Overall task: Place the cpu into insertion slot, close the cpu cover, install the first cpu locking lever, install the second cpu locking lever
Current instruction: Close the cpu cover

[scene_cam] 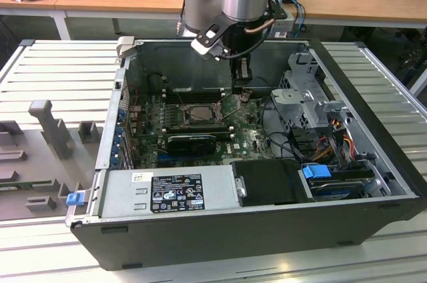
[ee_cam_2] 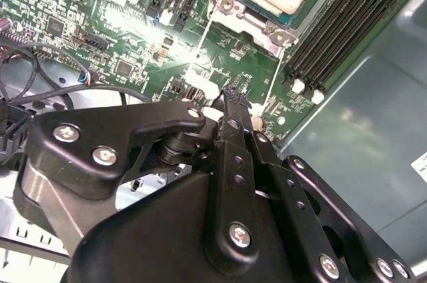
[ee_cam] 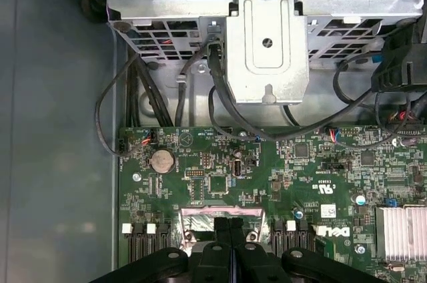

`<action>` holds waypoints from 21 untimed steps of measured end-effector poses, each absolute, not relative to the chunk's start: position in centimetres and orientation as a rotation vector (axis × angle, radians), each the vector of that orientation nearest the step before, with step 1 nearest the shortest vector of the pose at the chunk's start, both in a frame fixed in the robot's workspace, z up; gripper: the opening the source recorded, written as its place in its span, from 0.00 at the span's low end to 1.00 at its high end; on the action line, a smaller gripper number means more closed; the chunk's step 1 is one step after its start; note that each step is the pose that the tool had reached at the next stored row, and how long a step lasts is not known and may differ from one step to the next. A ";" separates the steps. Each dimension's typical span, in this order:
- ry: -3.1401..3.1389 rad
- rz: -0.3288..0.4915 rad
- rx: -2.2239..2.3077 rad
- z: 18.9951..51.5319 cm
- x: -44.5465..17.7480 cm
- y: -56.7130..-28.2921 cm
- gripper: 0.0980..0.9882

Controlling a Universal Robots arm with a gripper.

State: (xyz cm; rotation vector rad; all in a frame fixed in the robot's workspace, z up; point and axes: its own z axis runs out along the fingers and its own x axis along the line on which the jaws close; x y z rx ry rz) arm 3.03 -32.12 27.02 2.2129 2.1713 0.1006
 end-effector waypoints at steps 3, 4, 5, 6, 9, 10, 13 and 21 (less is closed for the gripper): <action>2.171 0.100 2.213 26.5 4.1 -32.1 0.01; 2.172 0.100 2.212 26.2 4.4 -32.1 0.01; 2.172 0.100 2.212 26.0 4.6 -32.1 0.01; 2.173 0.100 2.212 25.9 4.8 -32.1 0.01; 2.173 0.100 2.212 25.6 5.6 -32.1 0.01; 2.173 0.100 2.212 25.4 5.8 -32.1 0.01; 2.173 0.100 2.212 24.7 5.9 -32.1 0.01; 2.205 0.031 2.246 24.7 5.5 -32.1 0.01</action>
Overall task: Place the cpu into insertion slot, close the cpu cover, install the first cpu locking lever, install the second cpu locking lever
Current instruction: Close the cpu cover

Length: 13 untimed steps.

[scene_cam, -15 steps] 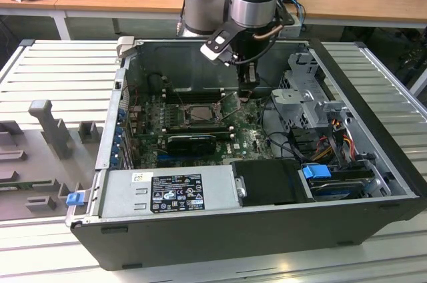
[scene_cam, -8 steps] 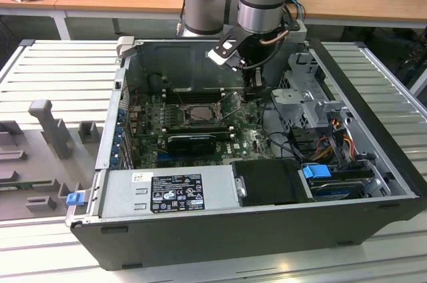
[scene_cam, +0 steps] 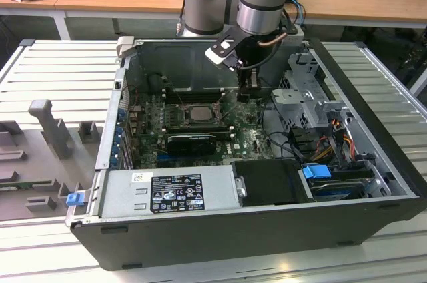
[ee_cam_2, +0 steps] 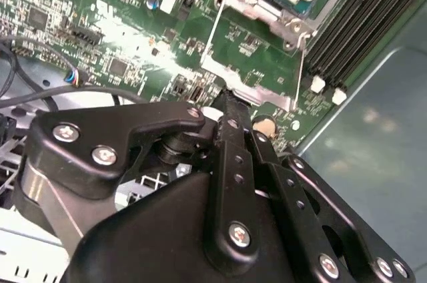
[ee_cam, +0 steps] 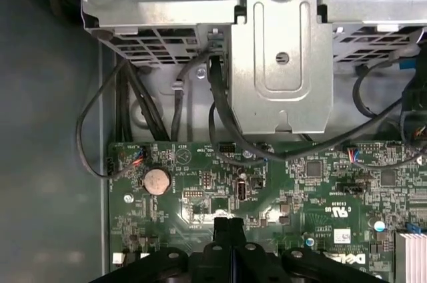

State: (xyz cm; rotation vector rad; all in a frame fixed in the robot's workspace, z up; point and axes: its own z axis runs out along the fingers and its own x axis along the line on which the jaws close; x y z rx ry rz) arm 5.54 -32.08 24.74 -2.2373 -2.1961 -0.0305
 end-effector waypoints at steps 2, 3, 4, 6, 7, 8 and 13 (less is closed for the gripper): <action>-2.196 -0.031 -2.237 24.7 5.3 -32.1 0.01; -2.196 -0.031 -2.237 24.7 5.1 -32.1 0.01; -2.196 -0.031 -2.237 24.7 5.0 -32.1 0.01; -2.196 -0.031 -2.237 24.7 4.8 -32.1 0.01; -2.196 -0.031 -2.237 24.7 4.6 -32.1 0.01; -2.196 -0.031 -2.237 24.7 4.4 -32.1 0.01; -2.196 -0.031 -2.237 24.7 3.6 -32.1 0.01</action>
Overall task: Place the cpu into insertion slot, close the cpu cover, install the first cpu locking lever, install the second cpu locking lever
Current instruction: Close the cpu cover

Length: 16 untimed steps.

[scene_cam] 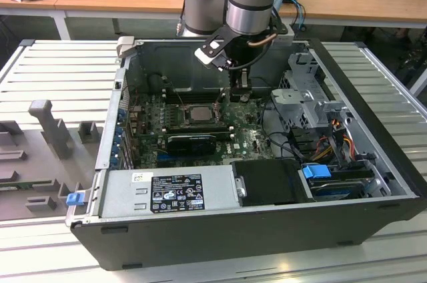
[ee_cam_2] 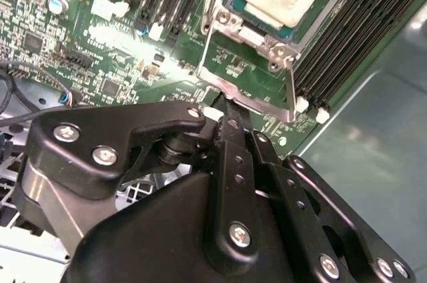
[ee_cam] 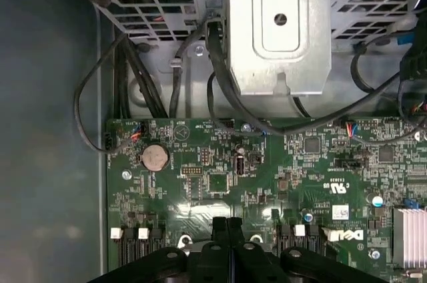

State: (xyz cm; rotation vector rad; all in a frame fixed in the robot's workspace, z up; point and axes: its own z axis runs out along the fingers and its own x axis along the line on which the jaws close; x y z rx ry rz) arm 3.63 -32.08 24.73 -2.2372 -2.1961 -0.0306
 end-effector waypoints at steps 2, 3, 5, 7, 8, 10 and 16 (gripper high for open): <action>-2.196 -0.031 -2.237 24.7 3.2 -32.1 0.01; -2.196 -0.031 -2.237 24.7 2.9 -32.1 0.01; -2.196 -0.031 -2.237 24.7 2.2 -32.1 0.01; -2.196 -0.032 -2.237 24.7 1.6 -32.1 0.01; -2.196 -0.032 -2.237 24.7 0.9 -32.1 0.01; -2.196 -0.033 -2.237 24.6 0.3 -32.1 0.01; -2.197 -0.033 -2.236 23.4 -1.1 -32.0 0.01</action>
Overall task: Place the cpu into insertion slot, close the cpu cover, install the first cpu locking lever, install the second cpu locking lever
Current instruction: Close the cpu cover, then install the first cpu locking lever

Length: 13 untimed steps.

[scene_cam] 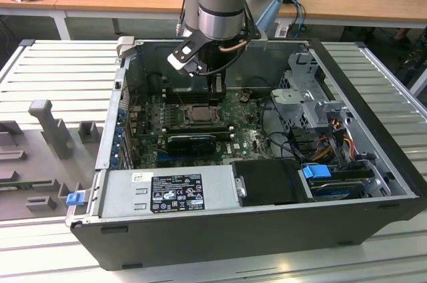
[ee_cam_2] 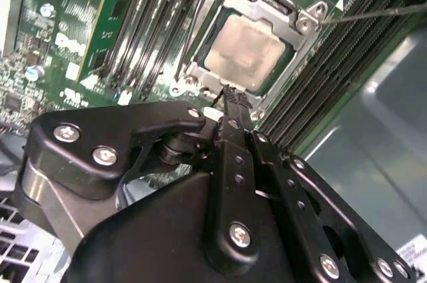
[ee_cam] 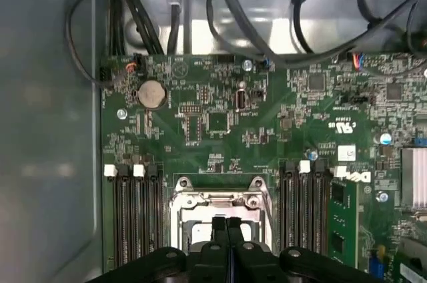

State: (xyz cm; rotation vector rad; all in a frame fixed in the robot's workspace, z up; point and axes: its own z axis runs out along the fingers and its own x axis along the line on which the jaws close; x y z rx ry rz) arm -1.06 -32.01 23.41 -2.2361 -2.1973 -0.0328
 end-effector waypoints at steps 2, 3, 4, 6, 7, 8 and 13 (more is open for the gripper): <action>-2.199 -0.033 -2.234 23.1 -1.4 -32.0 0.01; -2.200 -0.033 -2.233 23.0 -1.7 -32.0 0.01; -2.202 -0.033 -2.231 23.0 -2.0 -32.0 0.01; -2.202 -0.034 -2.230 23.0 -2.7 -32.0 0.01; -2.202 -0.034 -2.230 23.0 -2.8 -32.0 0.01; -2.203 -0.034 -2.230 23.0 -2.8 -32.0 0.01; -2.203 -0.034 -2.230 23.0 -3.1 -32.0 0.01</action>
